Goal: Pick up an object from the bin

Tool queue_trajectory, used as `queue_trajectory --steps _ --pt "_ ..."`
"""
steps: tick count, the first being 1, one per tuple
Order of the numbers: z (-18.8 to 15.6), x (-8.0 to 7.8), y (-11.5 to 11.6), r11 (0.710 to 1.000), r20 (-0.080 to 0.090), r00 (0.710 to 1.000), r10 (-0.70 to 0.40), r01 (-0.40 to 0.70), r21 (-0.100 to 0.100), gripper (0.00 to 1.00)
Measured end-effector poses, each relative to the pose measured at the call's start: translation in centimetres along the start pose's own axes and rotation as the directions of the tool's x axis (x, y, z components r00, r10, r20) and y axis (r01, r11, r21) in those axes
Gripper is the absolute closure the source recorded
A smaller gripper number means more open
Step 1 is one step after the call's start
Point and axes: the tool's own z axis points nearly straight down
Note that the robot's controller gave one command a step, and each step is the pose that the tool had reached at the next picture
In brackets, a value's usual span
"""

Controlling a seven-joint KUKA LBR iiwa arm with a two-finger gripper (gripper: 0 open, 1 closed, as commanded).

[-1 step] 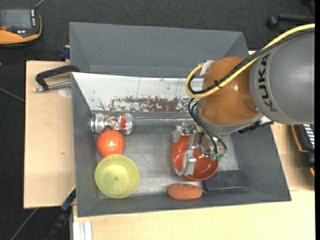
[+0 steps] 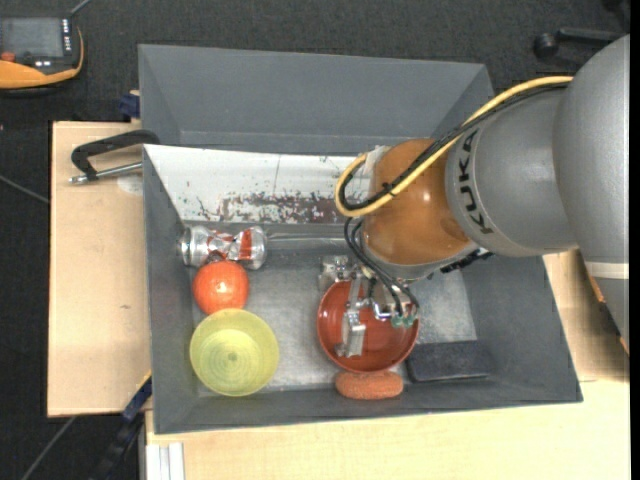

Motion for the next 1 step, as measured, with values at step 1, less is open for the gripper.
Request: queue_trajectory --steps 1 --pt "-1.83 -1.73 -1.34 0.997 0.007 0.997 -0.072 0.072 0.0 0.0"
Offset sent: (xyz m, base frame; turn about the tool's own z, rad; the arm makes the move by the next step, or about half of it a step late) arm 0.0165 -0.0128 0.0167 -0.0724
